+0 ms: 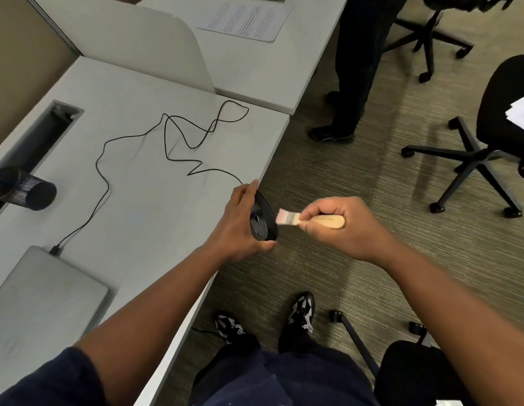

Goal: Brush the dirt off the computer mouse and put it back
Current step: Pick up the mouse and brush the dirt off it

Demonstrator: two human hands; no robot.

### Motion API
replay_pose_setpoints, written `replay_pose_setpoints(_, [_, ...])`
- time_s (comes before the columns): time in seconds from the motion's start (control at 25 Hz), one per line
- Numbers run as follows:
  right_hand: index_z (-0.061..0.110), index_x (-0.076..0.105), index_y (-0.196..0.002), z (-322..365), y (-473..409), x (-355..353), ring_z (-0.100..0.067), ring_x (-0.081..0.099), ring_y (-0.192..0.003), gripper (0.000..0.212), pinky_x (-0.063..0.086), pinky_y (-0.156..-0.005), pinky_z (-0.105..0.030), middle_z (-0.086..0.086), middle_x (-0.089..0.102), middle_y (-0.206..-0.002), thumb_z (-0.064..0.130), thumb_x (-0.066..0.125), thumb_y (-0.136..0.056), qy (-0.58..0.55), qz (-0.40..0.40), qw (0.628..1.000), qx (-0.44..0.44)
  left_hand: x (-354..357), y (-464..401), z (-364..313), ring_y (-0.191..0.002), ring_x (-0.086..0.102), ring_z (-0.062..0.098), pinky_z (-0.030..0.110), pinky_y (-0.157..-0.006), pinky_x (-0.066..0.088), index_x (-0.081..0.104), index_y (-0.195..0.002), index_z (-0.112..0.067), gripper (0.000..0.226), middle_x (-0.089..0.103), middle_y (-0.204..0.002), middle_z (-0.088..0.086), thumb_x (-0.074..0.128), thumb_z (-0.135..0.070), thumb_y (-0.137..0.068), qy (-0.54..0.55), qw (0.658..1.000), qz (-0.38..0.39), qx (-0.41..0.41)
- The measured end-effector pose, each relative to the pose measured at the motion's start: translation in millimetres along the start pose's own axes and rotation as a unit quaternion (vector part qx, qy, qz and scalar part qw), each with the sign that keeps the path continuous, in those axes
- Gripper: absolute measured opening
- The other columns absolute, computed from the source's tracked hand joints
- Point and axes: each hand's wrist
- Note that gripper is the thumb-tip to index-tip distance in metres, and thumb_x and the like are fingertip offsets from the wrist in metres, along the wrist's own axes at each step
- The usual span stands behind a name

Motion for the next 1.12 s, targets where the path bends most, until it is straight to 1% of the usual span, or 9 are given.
replay_pose_setpoints(0.12, [0.049,0.07,-0.101,6,-12,10,-0.006,0.066,-0.064,0.019,0.052,-0.054,-0.023,0.019,0.073,-0.09,0.031,0.073,-0.093,0.011,-0.069,0.997,-0.012,1,0,-4,-0.151,0.034,0.021,0.028,-0.106,0.047,0.006,-0.168,-0.036,0.141,0.015,-0.158,-0.024,0.102,-0.041,-0.065,-0.01,1.0,0.006,0.006])
replay_pose_setpoints(0.2, [0.04,0.073,-0.1,9,-19,16,-0.003,0.061,-0.059,0.013,0.046,-0.05,-0.019,0.019,0.072,-0.082,0.027,0.072,-0.097,0.012,-0.082,0.996,-0.011,1,0,-7,-0.151,0.033,0.022,0.028,-0.105,0.046,0.004,-0.167,-0.039,0.142,0.015,-0.158,-0.024,0.102,-0.04,-0.065,-0.012,1.0,0.011,0.013])
replay_pose_setpoints(0.32, [0.031,0.076,-0.094,9,-20,17,-0.002,0.058,-0.055,0.007,0.041,-0.048,-0.017,0.016,0.071,-0.074,0.026,0.071,-0.097,0.03,-0.069,0.997,0.005,0,1,-8,-0.15,0.035,0.021,0.032,-0.107,0.05,0.004,-0.167,-0.039,0.143,0.018,-0.156,-0.025,0.102,-0.039,-0.064,-0.007,1.0,0.012,0.02])
replay_pose_setpoints(0.44, [0.03,0.076,-0.082,11,-17,15,-0.002,0.056,-0.05,0.012,0.042,-0.045,-0.022,0.008,0.071,-0.068,0.021,0.072,-0.089,0.024,-0.036,0.998,0.039,-2,2,-6,-0.15,0.035,0.022,0.037,-0.109,0.052,0.003,-0.169,-0.037,0.144,0.018,-0.156,-0.025,0.102,-0.039,-0.064,0.0,1.0,0.003,0.009])
replay_pose_setpoints(0.56, [0.031,0.075,-0.076,13,-14,12,-0.003,0.056,-0.05,0.015,0.042,-0.045,-0.022,0.005,0.071,-0.066,0.018,0.071,-0.081,0.042,0.004,0.998,0.055,-1,3,-5,-0.152,0.034,0.023,0.032,-0.107,0.047,0.002,-0.169,-0.036,0.145,0.016,-0.155,-0.027,0.102,-0.041,-0.065,-0.007,1.0,-0.002,0.005])
replay_pose_setpoints(0.64, [0.031,0.074,-0.075,14,-14,13,-0.001,0.055,-0.05,0.015,0.042,-0.045,-0.02,0.008,0.071,-0.066,0.017,0.071,-0.081,0.043,0.005,0.997,0.058,0,3,-5,-0.152,0.032,0.022,0.034,-0.109,0.047,0.003,-0.17,-0.035,0.145,0.015,-0.157,-0.027,0.102,-0.042,-0.065,-0.017,1.0,0.001,0.003])
replay_pose_setpoints(0.84, [0.027,0.077,-0.085,14,-20,19,-0.001,0.055,-0.05,0.014,0.038,-0.045,-0.016,0.014,0.069,-0.065,0.019,0.07,-0.094,0.035,-0.069,0.997,0.028,1,8,-5,-0.151,0.032,0.021,0.044,-0.114,0.051,0.003,-0.167,-0.041,0.142,0.015,-0.161,-0.024,0.101,-0.043,-0.065,-0.023,0.999,0.022,0.022])
replay_pose_setpoints(1.0, [0.023,0.077,-0.098,13,-21,25,-0.002,0.057,-0.054,0.008,0.039,-0.049,-0.015,0.01,0.069,-0.068,0.021,0.07,-0.1,0.021,-0.096,0.995,0.0,2,10,-6,-0.149,0.032,0.016,0.042,-0.114,0.051,0.002,-0.168,-0.04,0.144,0.017,-0.161,-0.023,0.102,-0.043,-0.064,-0.025,0.999,0.029,0.031])
replay_pose_setpoints(1.12, [0.024,0.077,-0.096,13,-21,26,-0.003,0.057,-0.053,0.009,0.039,-0.048,-0.016,0.008,0.069,-0.067,0.021,0.069,-0.1,0.02,-0.101,0.995,0.004,3,9,-5,-0.148,0.033,0.015,0.038,-0.112,0.051,-0.003,-0.166,-0.044,0.147,0.018,-0.16,-0.023,0.102,-0.043,-0.064,-0.019,0.999,0.031,0.029])
Point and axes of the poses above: each hand's wrist, its own y-axis away from the middle knuckle, its own x-axis out of the palm, z = x × y
